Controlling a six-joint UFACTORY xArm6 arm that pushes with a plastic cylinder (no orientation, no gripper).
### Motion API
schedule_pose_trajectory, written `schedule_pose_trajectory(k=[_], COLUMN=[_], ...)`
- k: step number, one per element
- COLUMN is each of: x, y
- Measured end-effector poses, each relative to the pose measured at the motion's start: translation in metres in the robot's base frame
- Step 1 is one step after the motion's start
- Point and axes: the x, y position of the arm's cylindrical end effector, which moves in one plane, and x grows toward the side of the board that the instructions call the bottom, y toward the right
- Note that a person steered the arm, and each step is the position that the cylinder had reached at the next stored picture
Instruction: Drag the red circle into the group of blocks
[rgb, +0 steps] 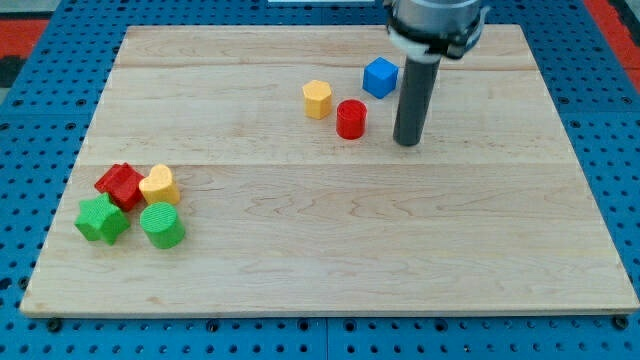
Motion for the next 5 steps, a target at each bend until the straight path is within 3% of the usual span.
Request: schedule_pose_trajectory(k=[1,2,3,4,5], x=[-0.012,0.0,0.004,-0.02,0.006], y=[-0.05,-0.173,-0.257,-0.265,-0.287])
